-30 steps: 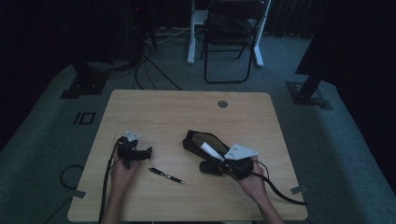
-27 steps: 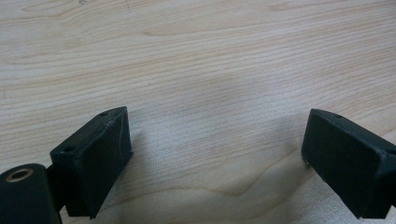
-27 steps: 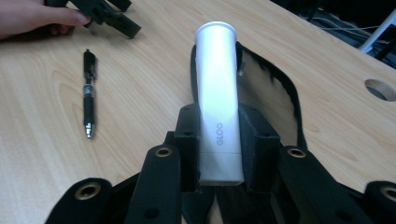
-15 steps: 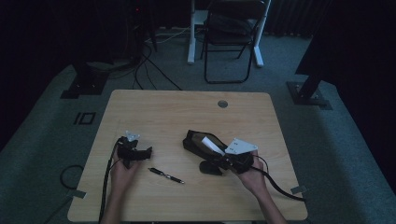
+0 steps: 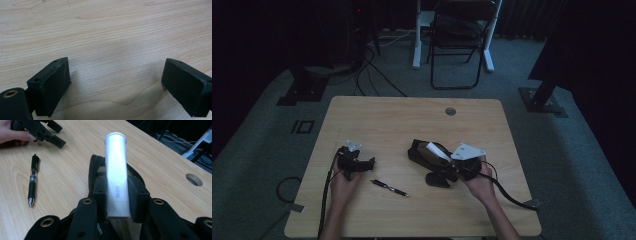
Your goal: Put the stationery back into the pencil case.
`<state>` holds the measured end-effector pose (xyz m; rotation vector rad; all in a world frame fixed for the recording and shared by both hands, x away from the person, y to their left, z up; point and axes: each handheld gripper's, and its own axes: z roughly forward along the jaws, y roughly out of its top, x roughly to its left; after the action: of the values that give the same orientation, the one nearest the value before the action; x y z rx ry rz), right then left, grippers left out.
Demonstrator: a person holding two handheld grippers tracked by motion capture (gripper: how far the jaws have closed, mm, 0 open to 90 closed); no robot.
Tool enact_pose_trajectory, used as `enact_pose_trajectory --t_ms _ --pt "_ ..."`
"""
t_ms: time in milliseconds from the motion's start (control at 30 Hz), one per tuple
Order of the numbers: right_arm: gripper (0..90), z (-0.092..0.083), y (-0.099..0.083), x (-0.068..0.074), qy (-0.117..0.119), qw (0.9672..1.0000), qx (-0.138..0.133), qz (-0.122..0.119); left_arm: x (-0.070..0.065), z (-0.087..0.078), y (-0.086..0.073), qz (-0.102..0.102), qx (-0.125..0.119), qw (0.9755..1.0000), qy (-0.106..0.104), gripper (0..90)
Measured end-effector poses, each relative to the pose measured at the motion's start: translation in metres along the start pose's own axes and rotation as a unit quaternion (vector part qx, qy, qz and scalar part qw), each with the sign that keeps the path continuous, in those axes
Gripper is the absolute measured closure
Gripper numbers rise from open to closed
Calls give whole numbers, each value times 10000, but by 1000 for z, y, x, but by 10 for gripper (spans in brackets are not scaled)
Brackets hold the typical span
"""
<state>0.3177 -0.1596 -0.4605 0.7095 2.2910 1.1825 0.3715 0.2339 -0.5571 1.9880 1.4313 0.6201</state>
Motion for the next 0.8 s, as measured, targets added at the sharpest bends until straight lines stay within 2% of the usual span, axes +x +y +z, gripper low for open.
enact_pose_trajectory --t_ms 800 --pt "715 31 1 -12 140 9997 216 32 0 0 0 -1 0 10000 0 85"
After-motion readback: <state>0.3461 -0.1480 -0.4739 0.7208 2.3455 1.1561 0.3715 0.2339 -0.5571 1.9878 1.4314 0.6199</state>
